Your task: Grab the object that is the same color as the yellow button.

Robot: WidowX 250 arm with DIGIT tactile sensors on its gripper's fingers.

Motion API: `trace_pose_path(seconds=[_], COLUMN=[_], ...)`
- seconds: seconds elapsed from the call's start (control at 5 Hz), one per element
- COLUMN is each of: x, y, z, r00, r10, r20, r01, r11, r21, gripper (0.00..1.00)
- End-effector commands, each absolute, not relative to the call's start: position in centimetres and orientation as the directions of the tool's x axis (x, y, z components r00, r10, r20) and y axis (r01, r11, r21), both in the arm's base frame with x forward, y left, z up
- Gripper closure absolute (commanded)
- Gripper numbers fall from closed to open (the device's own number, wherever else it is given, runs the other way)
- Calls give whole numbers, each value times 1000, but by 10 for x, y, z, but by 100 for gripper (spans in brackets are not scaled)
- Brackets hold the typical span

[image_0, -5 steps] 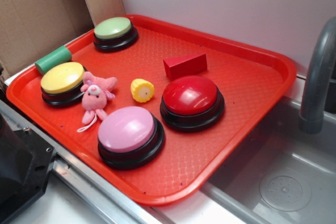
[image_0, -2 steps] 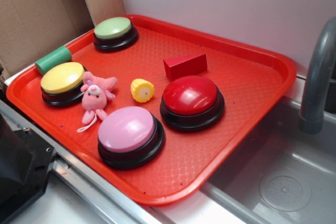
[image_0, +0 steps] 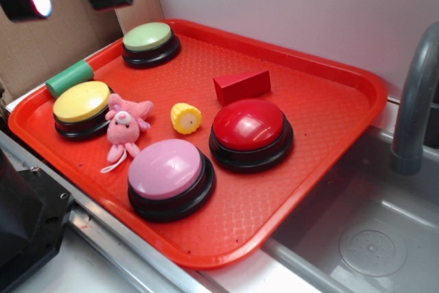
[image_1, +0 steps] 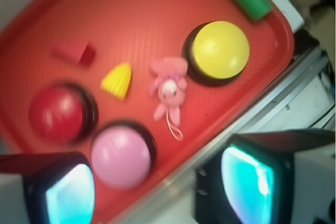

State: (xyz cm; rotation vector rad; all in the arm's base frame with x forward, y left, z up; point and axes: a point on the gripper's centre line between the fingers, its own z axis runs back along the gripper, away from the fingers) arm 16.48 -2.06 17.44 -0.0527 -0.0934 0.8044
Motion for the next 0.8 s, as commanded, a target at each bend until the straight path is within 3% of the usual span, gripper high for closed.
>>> trace_pose_path(seconds=[0.0, 0.2, 0.6], x=[202, 219, 237], y=[-20, -21, -17], z=[126, 92, 49], r00=[483, 455, 416], r10=[862, 876, 895], r20=[153, 160, 162], r01=[-861, -875, -895], r11=[499, 473, 435], r21=[-100, -100, -102], gripper=[0, 0, 0])
